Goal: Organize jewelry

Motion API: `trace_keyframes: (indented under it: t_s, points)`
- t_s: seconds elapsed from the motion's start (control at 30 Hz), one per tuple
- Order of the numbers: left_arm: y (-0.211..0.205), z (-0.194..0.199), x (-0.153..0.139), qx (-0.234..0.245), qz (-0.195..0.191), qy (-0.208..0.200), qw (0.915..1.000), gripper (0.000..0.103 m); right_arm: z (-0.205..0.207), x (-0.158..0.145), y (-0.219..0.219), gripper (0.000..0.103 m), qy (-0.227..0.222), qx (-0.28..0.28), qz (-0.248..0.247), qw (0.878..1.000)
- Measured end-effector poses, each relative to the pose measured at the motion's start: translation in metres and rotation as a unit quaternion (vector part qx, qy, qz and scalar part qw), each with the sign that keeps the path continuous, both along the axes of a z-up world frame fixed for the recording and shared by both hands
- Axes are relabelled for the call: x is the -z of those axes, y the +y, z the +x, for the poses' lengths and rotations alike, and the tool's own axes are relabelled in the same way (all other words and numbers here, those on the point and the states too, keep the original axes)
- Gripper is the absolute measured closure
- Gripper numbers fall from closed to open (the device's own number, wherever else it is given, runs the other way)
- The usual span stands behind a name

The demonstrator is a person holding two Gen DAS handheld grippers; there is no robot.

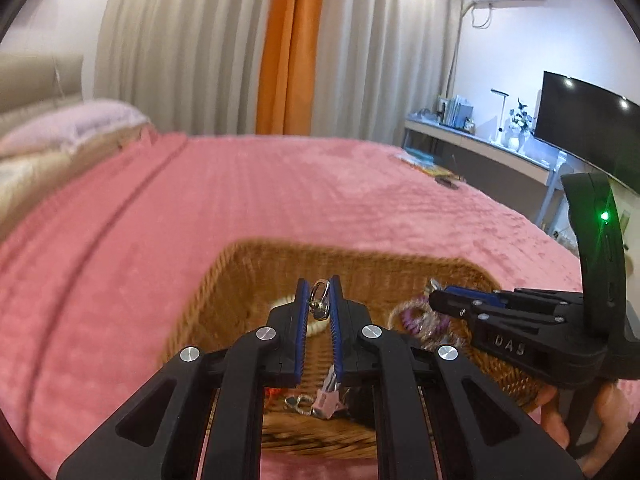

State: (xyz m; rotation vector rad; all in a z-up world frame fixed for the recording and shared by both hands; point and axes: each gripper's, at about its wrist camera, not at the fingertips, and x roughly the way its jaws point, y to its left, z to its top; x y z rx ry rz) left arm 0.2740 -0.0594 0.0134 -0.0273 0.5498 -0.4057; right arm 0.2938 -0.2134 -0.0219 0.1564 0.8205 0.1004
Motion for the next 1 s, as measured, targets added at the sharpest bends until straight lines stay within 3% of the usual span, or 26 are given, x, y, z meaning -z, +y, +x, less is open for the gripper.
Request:
trace_keyframes:
  t_s: [0.17,0.23,0.4,0.57,0.63,0.7,0.8,0.93,1.0]
  points:
    - [0.016,0.013,0.011,0.004,-0.041,0.05,0.9979,0.089,0.004,0.005,-0.005,0.088,0.011,-0.009,0.03,0.999]
    - [0.022,0.008,0.005,0.0,-0.049,0.035,0.9982,0.062,0.001,0.0,-0.005,0.087,0.002,-0.012,0.034,0.999]
    - [0.034,-0.012,-0.01,0.007,-0.076,0.018,0.9969,0.059,-0.017,-0.02,-0.005,0.073,-0.024,-0.013,0.045,0.999]
    - [0.044,-0.048,-0.038,0.013,-0.096,-0.006,0.9953,0.054,-0.055,-0.051,-0.003,0.071,-0.056,-0.014,0.031,0.998]
    - [0.048,-0.068,-0.049,0.014,-0.1,-0.024,0.9946,0.043,-0.08,-0.065,-0.001,0.049,-0.077,-0.02,0.028,0.996]
    - [0.053,-0.095,-0.059,0.01,-0.096,-0.035,0.9947,0.037,-0.11,-0.078,0.0,0.039,-0.102,-0.029,0.026,0.994]
    - [0.061,-0.129,-0.067,-0.005,-0.085,-0.05,0.9951,0.036,-0.146,-0.089,0.002,0.039,-0.129,-0.036,0.012,0.991]
    - [0.07,-0.178,-0.072,-0.037,-0.071,-0.084,0.9933,0.026,-0.2,-0.093,0.005,0.024,-0.166,-0.022,-0.014,0.986]
    - [0.07,-0.202,-0.07,-0.04,-0.064,-0.1,0.9921,0.023,-0.224,-0.091,0.01,0.022,-0.184,-0.013,-0.036,0.982]
